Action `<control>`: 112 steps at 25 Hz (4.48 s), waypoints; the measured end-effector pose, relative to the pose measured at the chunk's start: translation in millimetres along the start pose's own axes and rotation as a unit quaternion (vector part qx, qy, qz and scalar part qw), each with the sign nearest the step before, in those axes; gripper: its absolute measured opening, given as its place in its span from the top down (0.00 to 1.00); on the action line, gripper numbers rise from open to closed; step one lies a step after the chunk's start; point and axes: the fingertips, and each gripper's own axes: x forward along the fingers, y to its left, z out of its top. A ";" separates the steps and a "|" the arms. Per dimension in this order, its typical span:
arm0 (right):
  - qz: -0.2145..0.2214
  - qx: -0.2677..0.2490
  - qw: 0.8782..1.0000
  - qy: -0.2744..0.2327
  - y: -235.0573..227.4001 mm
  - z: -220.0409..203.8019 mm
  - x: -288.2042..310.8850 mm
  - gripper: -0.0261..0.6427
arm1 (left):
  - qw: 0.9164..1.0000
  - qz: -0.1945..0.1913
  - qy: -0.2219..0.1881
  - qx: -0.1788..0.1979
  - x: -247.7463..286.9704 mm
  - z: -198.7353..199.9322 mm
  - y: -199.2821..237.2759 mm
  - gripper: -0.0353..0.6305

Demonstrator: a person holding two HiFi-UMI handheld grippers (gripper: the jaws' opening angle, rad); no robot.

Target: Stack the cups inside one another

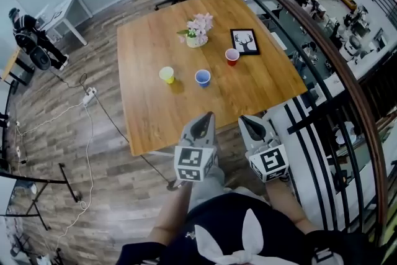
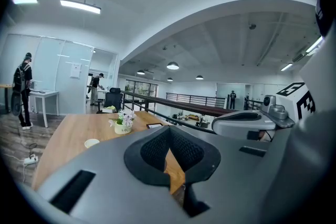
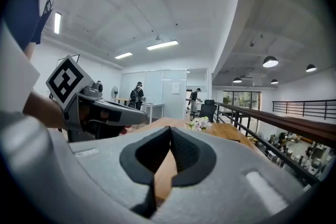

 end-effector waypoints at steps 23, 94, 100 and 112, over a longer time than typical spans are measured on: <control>-0.043 -0.013 0.999 0.005 -57.5 17.0 162.7 0.95 | 0.999 -0.025 0.004 -0.048 89.6 27.6 148.0 0.93; -0.108 0.081 0.963 0.232 -254.2 -197.8 341.3 0.39 | 0.988 -0.050 0.133 -0.053 261.0 -31.1 243.0 0.93; -0.103 0.085 0.962 0.238 -255.8 -206.4 347.5 0.39 | 0.989 -0.057 0.130 -0.051 263.4 -31.3 240.2 0.93; -0.097 0.085 0.962 0.240 -255.5 -215.6 349.4 0.45 | 0.987 -0.063 0.138 -0.050 264.1 -36.7 238.9 0.93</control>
